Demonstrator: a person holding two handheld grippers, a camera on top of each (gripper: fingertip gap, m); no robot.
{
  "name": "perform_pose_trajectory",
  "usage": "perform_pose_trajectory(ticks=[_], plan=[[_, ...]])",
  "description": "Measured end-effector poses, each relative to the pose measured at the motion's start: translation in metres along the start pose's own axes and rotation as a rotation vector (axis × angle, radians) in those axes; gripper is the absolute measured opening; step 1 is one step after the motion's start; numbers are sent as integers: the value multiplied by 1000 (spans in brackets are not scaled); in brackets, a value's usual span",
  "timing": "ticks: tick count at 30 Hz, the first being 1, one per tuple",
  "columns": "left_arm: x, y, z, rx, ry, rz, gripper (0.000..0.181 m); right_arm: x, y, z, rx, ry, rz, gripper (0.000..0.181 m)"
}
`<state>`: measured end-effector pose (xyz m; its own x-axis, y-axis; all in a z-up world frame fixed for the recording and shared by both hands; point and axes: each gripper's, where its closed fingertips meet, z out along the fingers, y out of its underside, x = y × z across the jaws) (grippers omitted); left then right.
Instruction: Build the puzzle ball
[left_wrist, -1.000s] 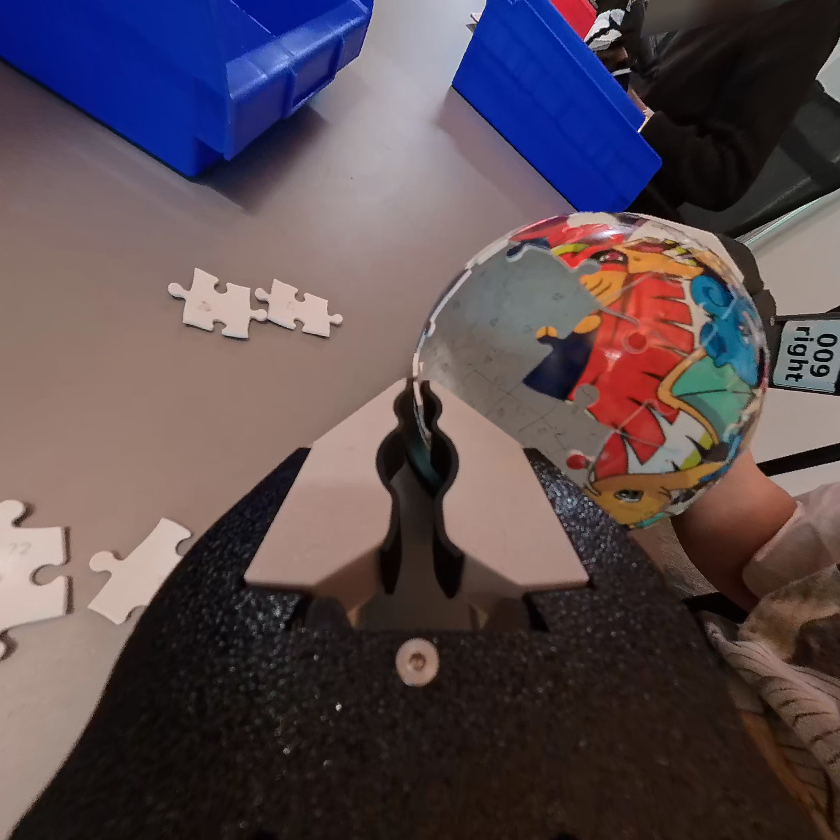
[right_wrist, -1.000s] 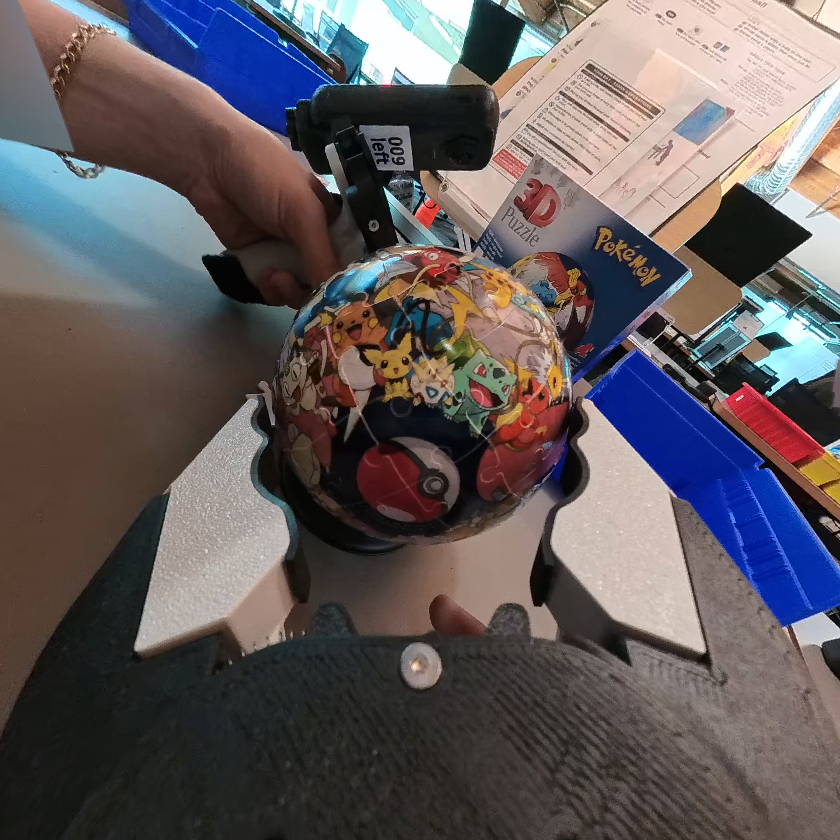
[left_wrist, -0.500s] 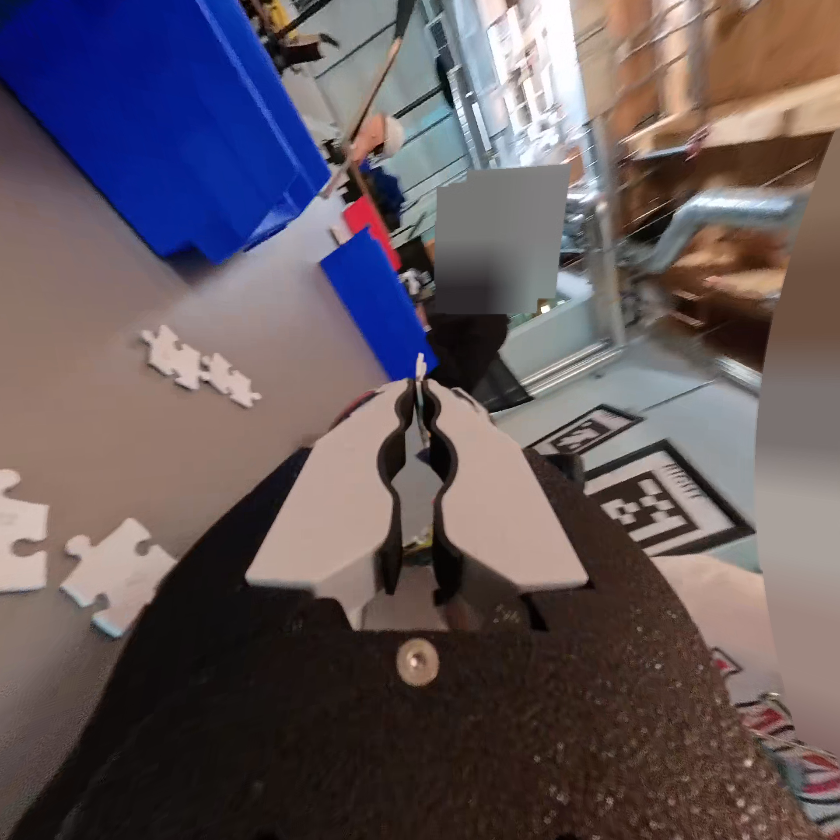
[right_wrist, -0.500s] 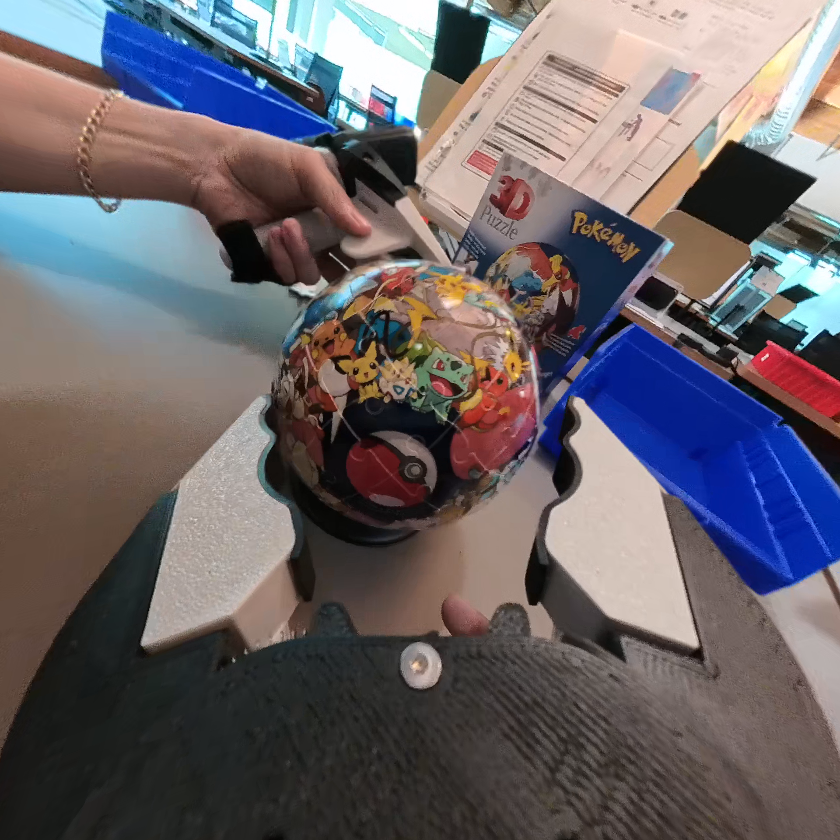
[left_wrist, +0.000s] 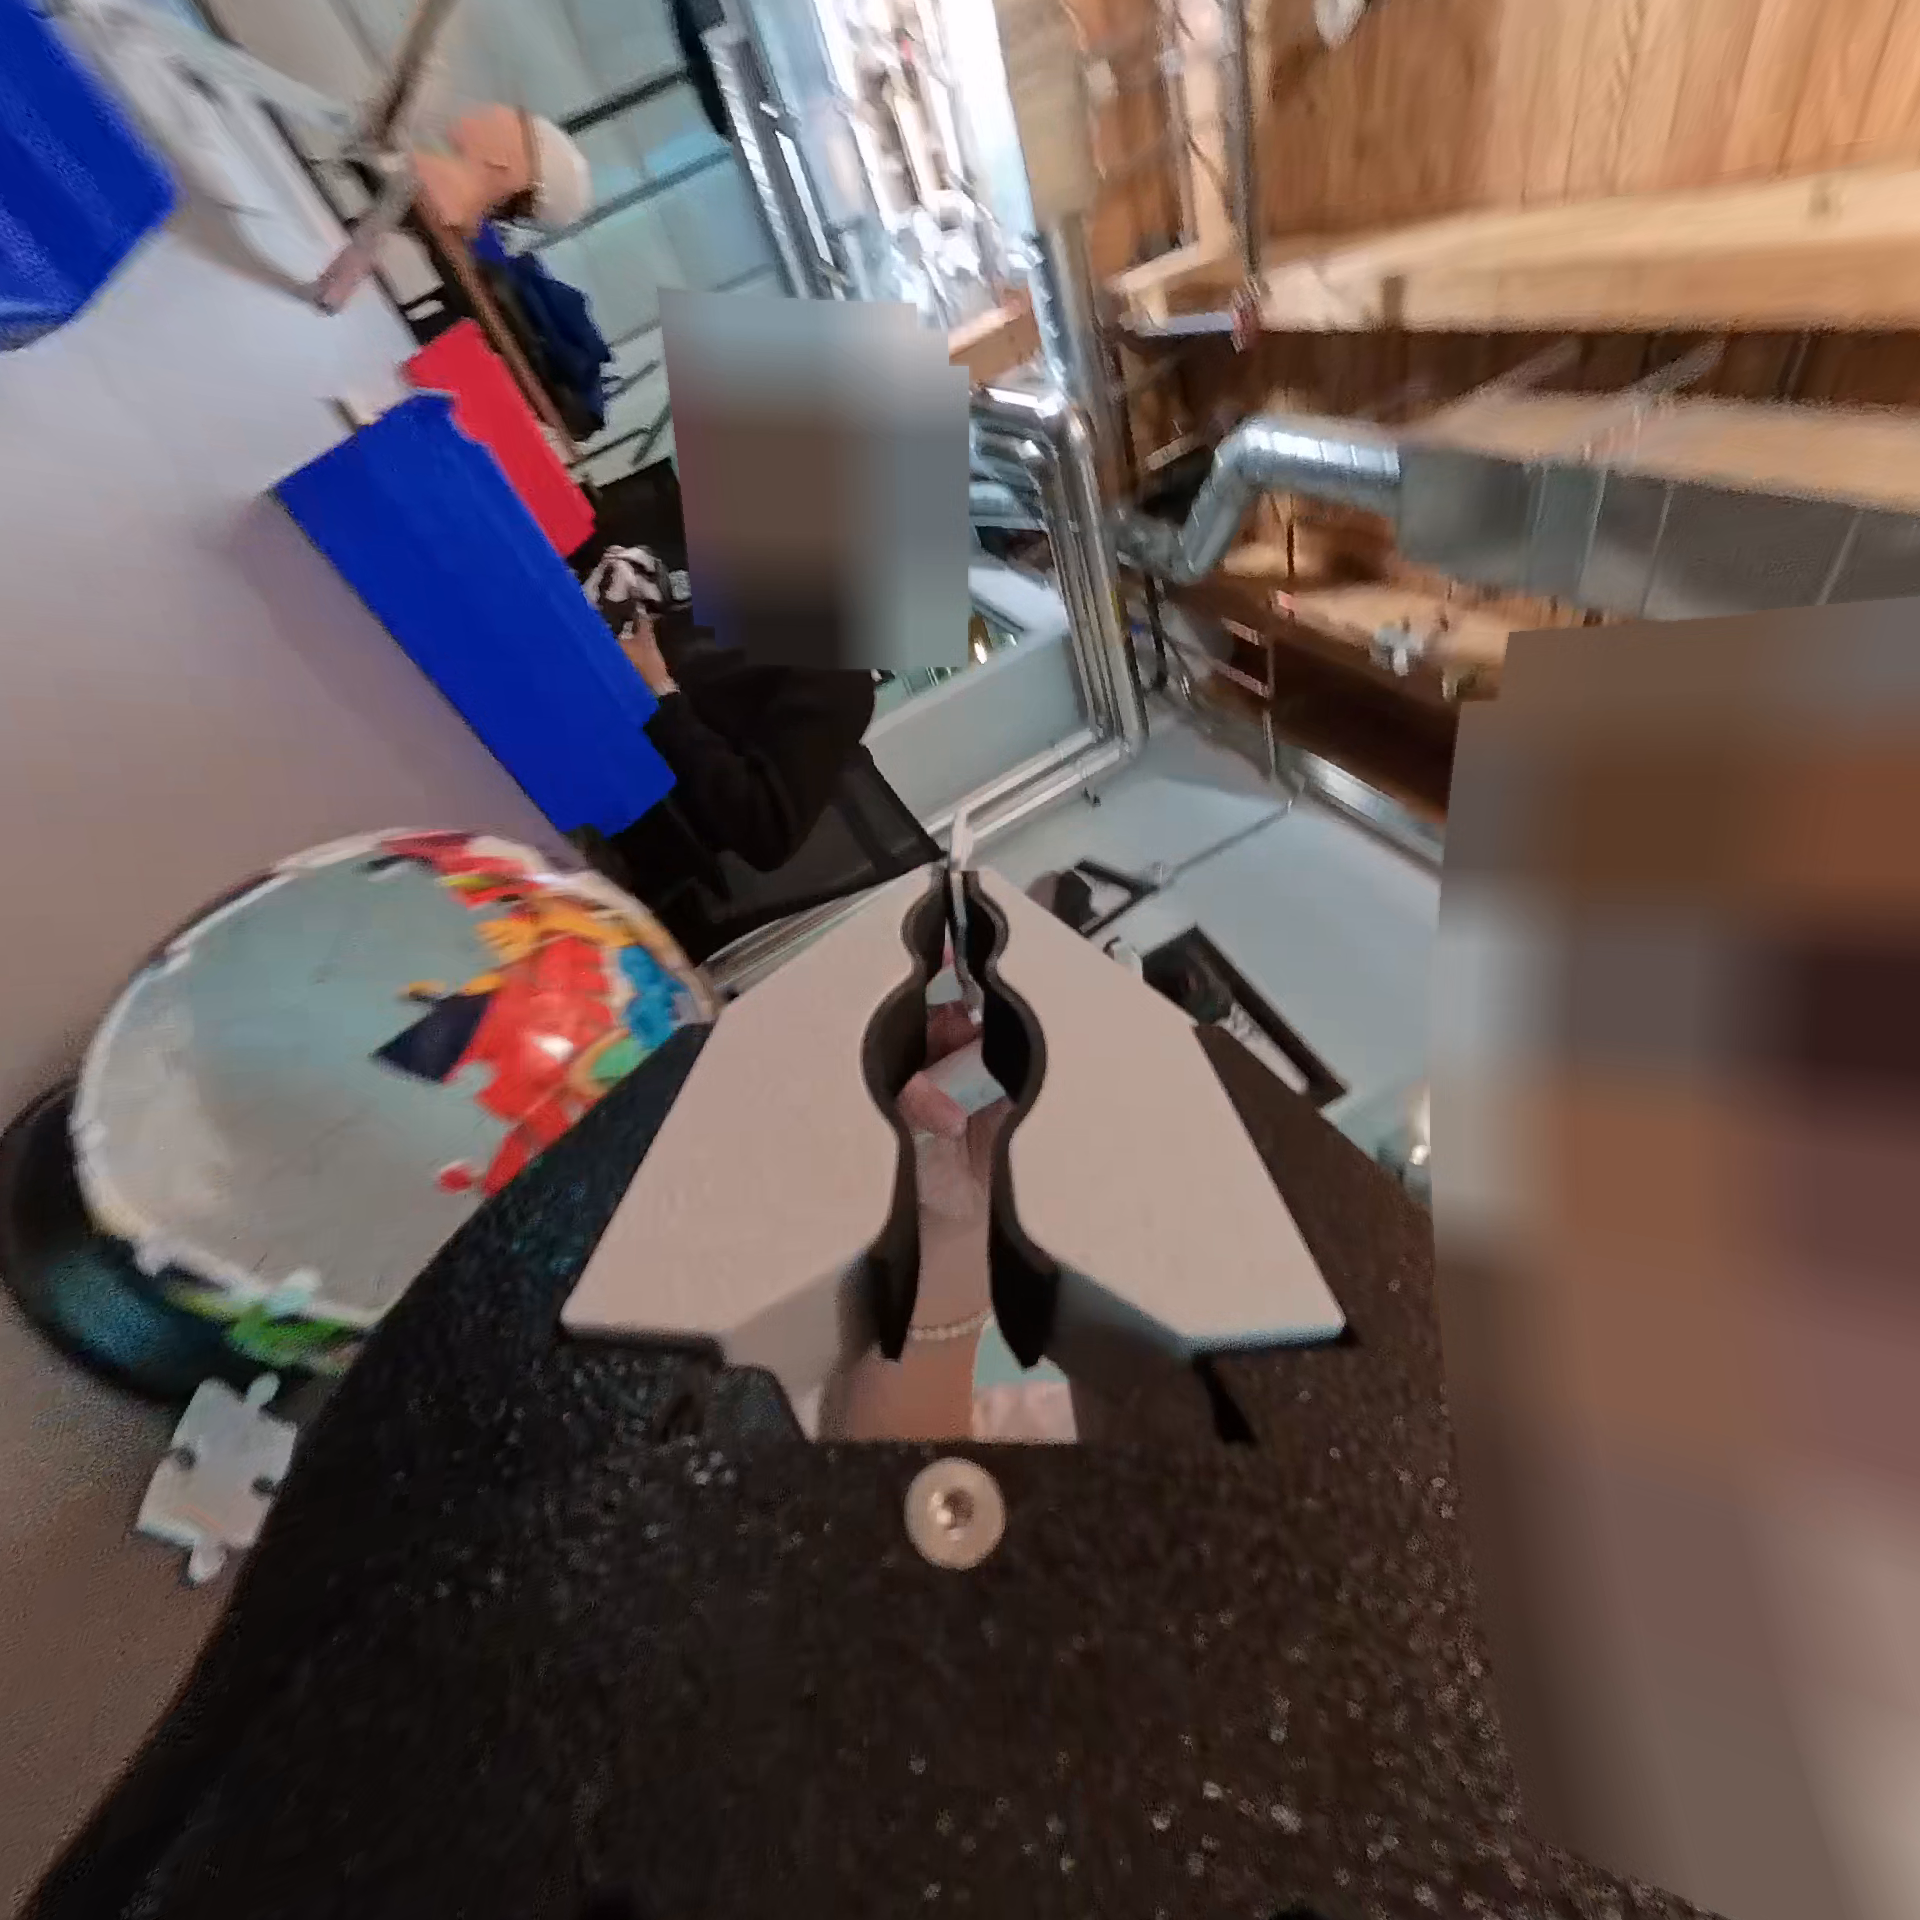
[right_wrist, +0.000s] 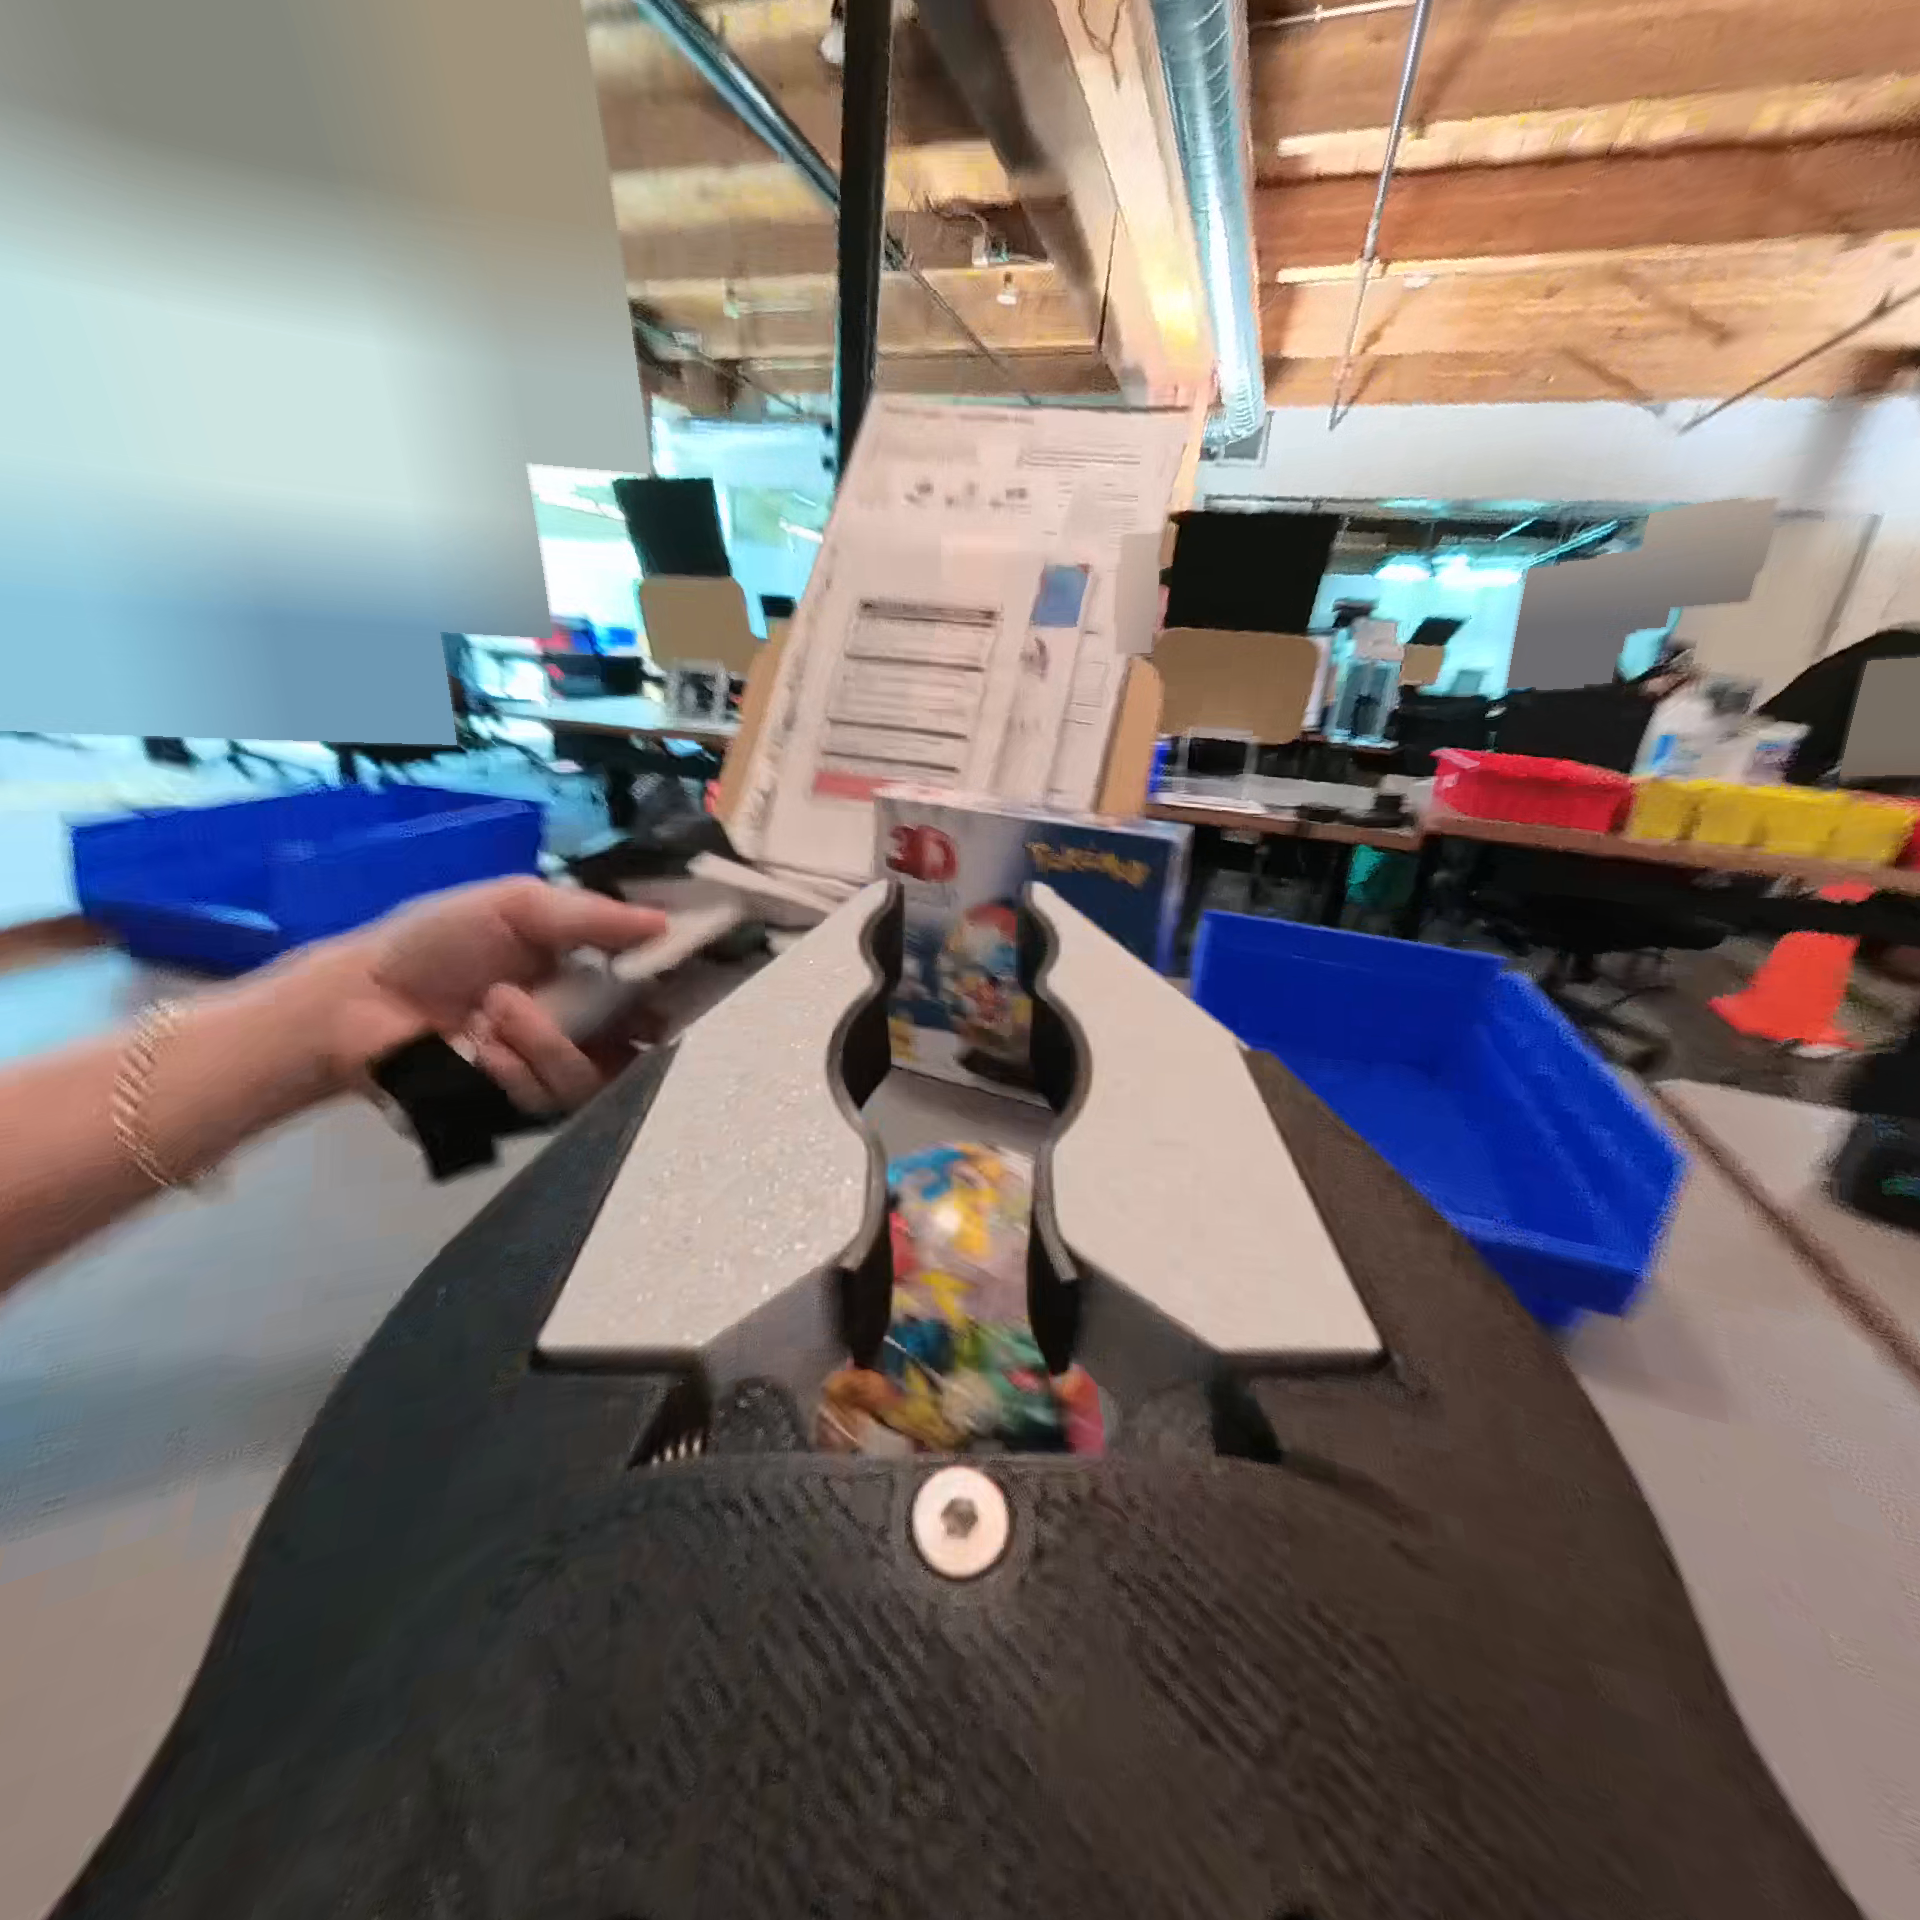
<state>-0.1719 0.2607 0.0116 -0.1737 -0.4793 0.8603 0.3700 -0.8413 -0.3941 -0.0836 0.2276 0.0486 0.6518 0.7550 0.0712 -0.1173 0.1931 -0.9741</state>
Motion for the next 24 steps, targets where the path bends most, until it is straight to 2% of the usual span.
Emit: perform_pose_trajectory(ticks=[3,5,7,9,14,21,24], plan=[[27,23,15,-105,10,228,0,-27,1,25,-57,-104,150,28],[38,34,20,-149,-12,366,0,-35,-1,31,-55,-130,230,27],[47,36,22,-138,-16,454,0,-45,-8,30,-18,-175,311,20],[57,37,23,-133,5,485,0,-57,-3,28,-49,-229,365,19],[73,52,26,-178,70,509,0,-67,-2,24,-44,-234,397,15],[73,60,27,-209,56,555,0,-75,-14,18,51,-282,442,3],[72,61,28,-211,46,562,0,-73,-11,17,36,-288,463,0]])
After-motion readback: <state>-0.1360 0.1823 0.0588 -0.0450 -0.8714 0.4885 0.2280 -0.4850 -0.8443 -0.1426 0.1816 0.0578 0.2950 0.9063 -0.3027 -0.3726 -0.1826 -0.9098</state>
